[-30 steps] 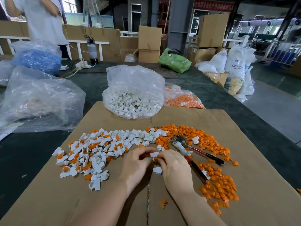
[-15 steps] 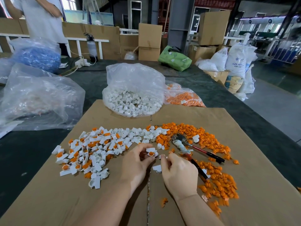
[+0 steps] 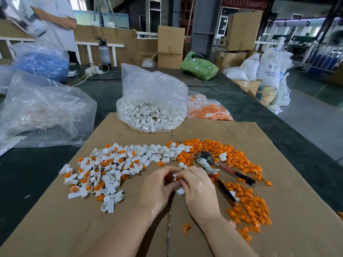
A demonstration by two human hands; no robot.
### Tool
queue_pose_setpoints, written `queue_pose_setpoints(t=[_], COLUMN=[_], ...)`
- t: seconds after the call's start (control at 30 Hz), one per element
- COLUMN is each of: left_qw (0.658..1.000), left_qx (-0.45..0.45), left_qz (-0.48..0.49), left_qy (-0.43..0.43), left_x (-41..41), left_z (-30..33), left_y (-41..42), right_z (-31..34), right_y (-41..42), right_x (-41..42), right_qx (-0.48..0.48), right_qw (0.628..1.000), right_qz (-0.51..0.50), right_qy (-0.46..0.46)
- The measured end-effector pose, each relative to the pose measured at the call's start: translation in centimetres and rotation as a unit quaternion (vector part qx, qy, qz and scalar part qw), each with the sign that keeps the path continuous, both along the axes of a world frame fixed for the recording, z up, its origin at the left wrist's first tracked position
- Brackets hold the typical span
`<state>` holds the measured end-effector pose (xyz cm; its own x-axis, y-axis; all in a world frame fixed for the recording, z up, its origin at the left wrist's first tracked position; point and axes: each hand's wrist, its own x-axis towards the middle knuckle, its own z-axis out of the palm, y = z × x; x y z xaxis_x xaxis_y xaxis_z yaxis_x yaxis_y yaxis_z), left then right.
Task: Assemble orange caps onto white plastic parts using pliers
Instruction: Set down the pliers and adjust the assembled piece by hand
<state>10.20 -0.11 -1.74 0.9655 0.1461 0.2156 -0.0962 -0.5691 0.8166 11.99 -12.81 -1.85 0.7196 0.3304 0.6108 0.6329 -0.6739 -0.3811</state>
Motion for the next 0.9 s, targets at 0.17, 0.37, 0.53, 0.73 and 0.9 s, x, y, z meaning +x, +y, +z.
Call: queue_pose_setpoints(t=[0.17, 0.37, 0.53, 0.73, 0.9], left_qw=[0.998, 0.984, 0.977, 0.973, 0.969], left_qx=[-0.035, -0.022, 0.054, 0.111, 0.181], left_qz=[0.06, 0.174, 0.194, 0.188, 0.17], left_qy=[-0.01, 0.035, 0.072, 0.07, 0.004], left_x=[0.1, 0.5, 0.6, 0.8, 0.6], left_z=[-0.2, -0.4, -0.5, -0.7, -1.2], left_y=[0.1, 0.2, 0.1, 0.0, 0.0], right_z=[-0.5, -1.0, -1.1, -1.3, -1.2], right_y=[-0.3, -0.4, -0.2, -0.1, 0.1], right_x=[0.2, 0.4, 0.5, 0.5, 0.5], right_qx=[0.043, 0.044, 0.003, -0.037, -0.064], right_qw=[0.995, 0.964, 0.956, 0.955, 0.956], right_qz=[-0.09, -0.258, -0.278, -0.281, -0.278], right_qy=[0.008, 0.053, 0.093, 0.088, 0.069])
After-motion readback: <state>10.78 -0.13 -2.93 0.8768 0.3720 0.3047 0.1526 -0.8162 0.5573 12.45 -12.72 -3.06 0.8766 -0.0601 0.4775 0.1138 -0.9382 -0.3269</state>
